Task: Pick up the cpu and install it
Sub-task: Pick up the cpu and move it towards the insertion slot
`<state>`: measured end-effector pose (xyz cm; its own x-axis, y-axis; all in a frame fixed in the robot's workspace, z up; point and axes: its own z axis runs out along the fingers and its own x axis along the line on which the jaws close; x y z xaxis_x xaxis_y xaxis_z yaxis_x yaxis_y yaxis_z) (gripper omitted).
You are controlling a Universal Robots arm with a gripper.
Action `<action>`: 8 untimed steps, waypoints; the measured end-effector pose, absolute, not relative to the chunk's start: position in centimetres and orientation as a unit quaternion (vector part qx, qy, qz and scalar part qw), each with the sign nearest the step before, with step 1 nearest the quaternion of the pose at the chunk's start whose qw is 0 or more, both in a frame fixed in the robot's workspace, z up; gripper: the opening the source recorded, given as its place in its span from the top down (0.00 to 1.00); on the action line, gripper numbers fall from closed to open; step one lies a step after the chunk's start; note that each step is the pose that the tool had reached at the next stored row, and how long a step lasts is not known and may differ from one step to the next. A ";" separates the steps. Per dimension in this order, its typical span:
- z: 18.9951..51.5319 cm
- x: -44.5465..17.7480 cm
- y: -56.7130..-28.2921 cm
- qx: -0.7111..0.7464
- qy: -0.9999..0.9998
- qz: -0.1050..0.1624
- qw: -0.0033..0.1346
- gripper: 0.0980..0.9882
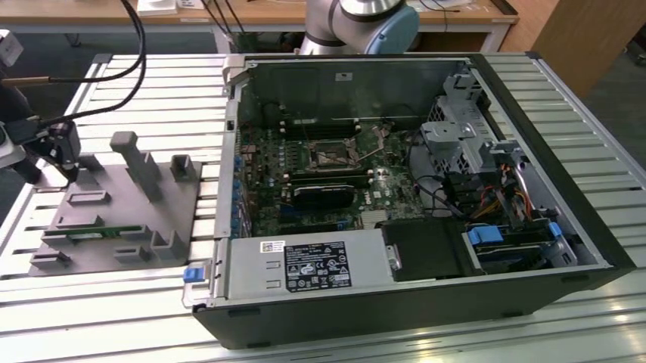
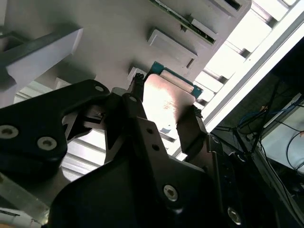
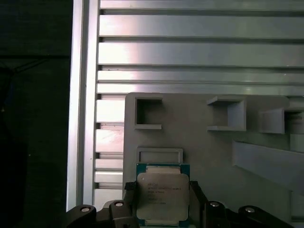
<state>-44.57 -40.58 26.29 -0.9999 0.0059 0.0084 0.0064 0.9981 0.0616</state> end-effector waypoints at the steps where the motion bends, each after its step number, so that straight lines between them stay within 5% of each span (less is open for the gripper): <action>1: 26.4 -44.6 -40.6 -0.003 -1.000 -0.031 0.004 0.52; 8: 27.2 -44.6 -40.6 -0.003 -0.999 -0.032 0.004 0.52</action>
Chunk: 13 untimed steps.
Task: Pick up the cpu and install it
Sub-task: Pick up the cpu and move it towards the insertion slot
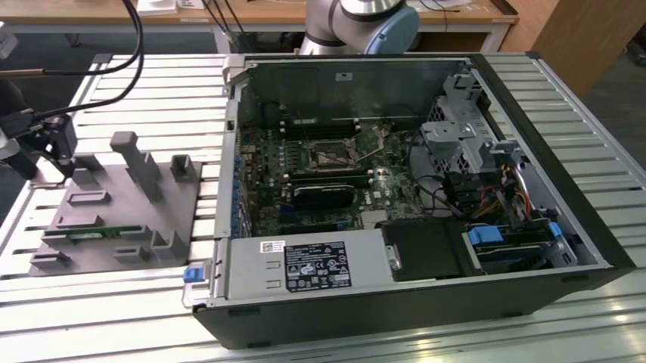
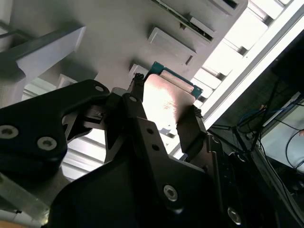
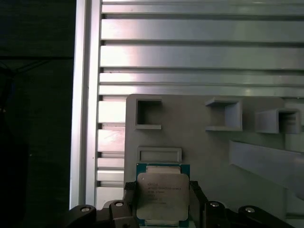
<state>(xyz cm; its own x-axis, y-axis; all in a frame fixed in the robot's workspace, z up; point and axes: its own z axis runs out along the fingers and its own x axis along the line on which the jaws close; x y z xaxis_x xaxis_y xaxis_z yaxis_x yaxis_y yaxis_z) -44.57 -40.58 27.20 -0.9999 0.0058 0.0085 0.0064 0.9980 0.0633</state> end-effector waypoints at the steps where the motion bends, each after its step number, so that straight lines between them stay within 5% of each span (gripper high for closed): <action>1: 27.3 -44.6 -40.6 -0.003 -0.999 -0.032 0.004 0.52; 13: 28.7 -44.6 -40.6 -0.003 -0.999 -0.033 0.004 0.52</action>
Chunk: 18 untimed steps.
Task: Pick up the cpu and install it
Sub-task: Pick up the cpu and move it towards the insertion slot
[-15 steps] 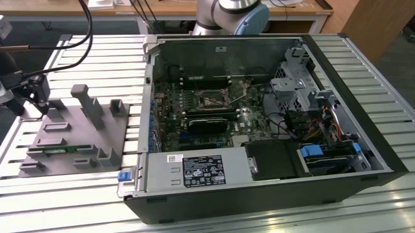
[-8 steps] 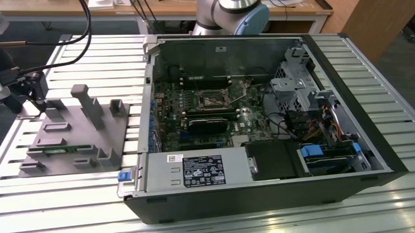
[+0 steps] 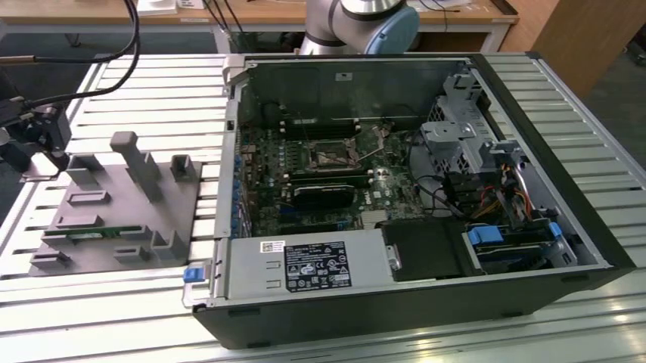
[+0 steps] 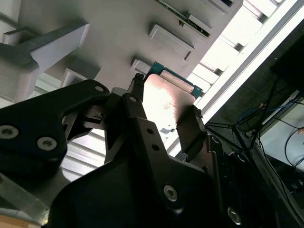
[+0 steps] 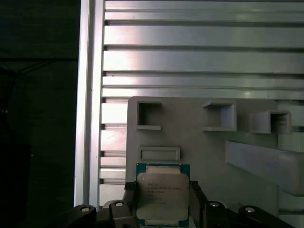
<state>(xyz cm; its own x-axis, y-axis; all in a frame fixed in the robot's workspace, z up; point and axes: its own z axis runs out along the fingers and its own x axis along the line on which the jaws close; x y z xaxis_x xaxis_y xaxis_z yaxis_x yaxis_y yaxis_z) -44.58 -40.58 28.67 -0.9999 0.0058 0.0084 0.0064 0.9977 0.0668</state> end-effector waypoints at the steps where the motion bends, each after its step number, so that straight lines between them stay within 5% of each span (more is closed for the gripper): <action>1: 28.8 -44.6 -40.6 -0.003 -0.999 -0.034 0.004 0.52; 18: 30.3 -44.6 -40.6 -0.003 -0.999 -0.035 0.004 0.52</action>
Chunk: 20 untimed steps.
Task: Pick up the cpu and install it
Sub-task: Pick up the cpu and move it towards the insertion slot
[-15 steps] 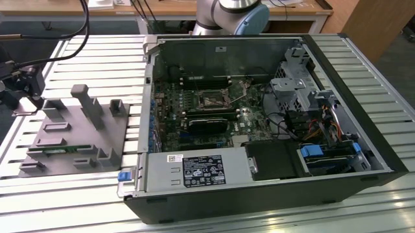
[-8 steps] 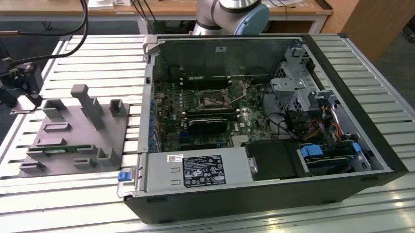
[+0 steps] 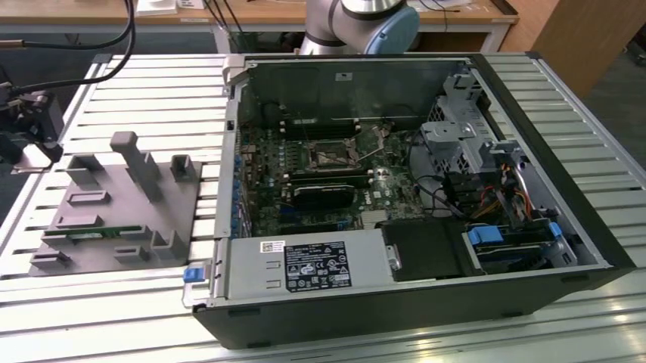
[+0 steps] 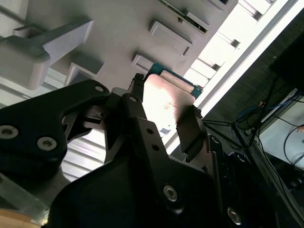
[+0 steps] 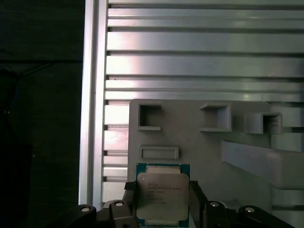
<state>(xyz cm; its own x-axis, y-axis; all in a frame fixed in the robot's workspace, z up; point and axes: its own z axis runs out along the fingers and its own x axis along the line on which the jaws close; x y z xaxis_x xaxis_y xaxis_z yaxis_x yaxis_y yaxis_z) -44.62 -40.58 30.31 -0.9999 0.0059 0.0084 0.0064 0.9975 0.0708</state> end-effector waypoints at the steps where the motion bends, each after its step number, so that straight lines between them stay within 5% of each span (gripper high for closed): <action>1: 30.4 -44.6 -40.6 -0.003 -0.999 -0.036 0.004 0.52; 20: 31.3 -44.7 -40.6 -0.003 -0.999 -0.038 0.004 0.52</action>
